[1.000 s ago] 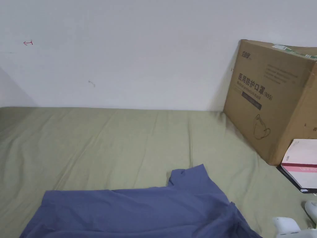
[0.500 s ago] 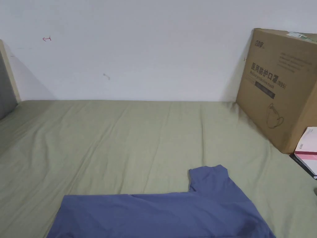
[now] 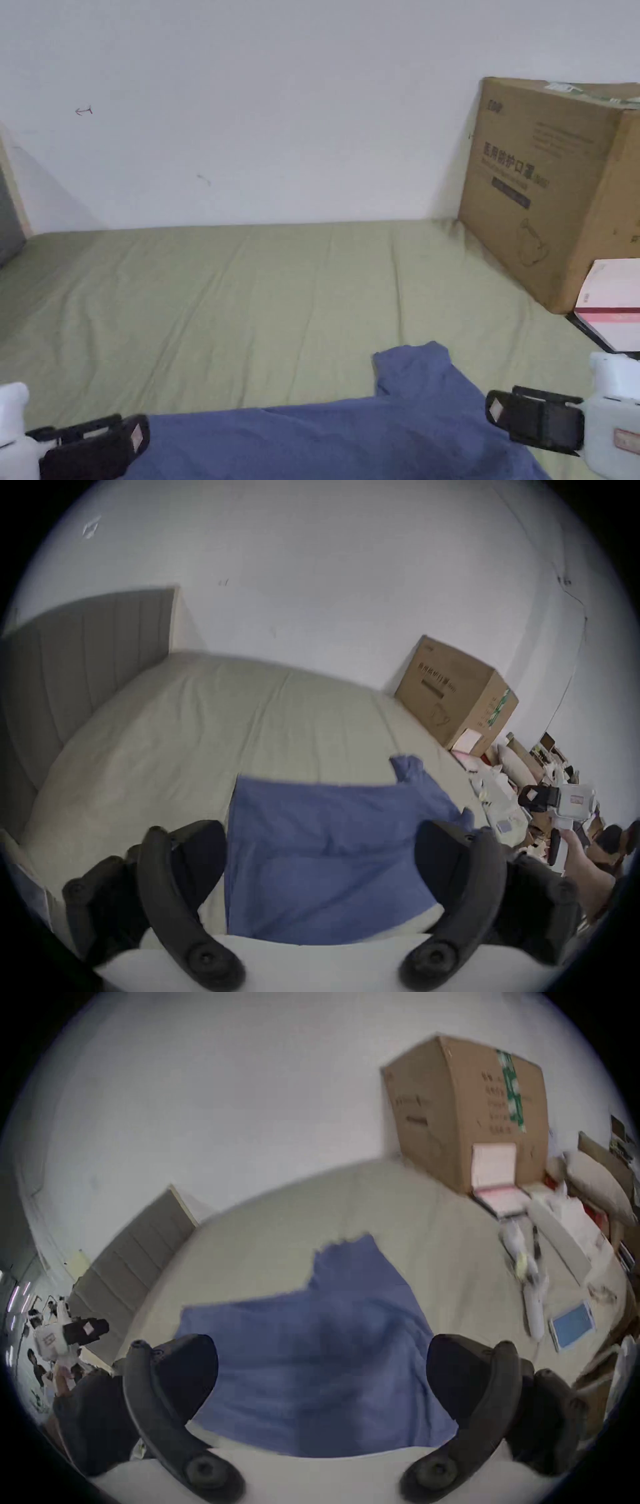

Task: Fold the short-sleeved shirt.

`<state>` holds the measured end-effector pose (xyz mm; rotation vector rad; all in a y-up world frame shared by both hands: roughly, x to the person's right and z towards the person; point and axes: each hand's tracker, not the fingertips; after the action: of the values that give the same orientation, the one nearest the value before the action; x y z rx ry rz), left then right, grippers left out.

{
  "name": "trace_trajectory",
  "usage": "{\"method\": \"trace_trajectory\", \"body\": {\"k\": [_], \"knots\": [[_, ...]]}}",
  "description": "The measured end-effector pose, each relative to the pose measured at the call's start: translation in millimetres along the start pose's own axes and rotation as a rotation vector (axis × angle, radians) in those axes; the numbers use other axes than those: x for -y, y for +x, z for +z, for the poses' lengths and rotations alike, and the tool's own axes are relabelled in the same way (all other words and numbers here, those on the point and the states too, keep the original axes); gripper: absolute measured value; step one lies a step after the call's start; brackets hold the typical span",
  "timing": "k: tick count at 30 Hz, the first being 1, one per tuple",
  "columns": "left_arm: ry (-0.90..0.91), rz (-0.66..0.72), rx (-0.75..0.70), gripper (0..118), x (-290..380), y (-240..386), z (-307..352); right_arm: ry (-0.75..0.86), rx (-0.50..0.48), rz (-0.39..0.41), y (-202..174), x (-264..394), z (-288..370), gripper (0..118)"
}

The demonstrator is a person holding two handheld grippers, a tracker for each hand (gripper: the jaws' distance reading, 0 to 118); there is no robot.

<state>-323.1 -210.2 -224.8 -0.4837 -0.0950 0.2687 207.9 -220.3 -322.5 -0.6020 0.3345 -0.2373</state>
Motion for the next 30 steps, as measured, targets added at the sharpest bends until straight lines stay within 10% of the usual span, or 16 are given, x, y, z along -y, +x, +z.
{"method": "trace_trajectory", "body": {"k": [3, 4, 5, 6, 16, 18, 20, 21, 30], "knots": [[0.056, -0.066, -0.008, 44, -24, 8, -15, 0.135, -0.011, 0.049, -26, -22, -4, 102], [0.054, -0.067, -0.005, 17, -30, 10, -23, 0.163, -0.017, 0.055, -31, -30, -8, 76], [0.069, -0.077, -0.014, 2, -35, 11, -29, 0.168, -0.014, 0.054, -35, -36, -14, 17], [0.077, -0.042, 0.003, 1, -37, 12, -35, 0.162, 0.006, 0.06, -39, -42, -23, 0], [-0.42, 0.015, -0.153, 2, -81, -84, -190, 0.035, -0.01, 0.124, -33, -61, -95, 0], [-0.434, 0.057, -0.168, 27, -71, -108, -220, 0.0, -0.005, 0.106, -29, -55, -110, 0], [-0.467, 0.038, -0.208, 109, -57, -117, -241, -0.024, -0.045, 0.043, -17, -47, -121, 0], [-0.497, 0.029, -0.221, 118, -47, -123, -255, -0.038, -0.065, 0.008, -13, -43, -125, 0], [-0.613, -0.007, -0.29, 112, 22, -161, -310, -0.144, -0.029, -0.035, 18, -24, -143, 0]]}}
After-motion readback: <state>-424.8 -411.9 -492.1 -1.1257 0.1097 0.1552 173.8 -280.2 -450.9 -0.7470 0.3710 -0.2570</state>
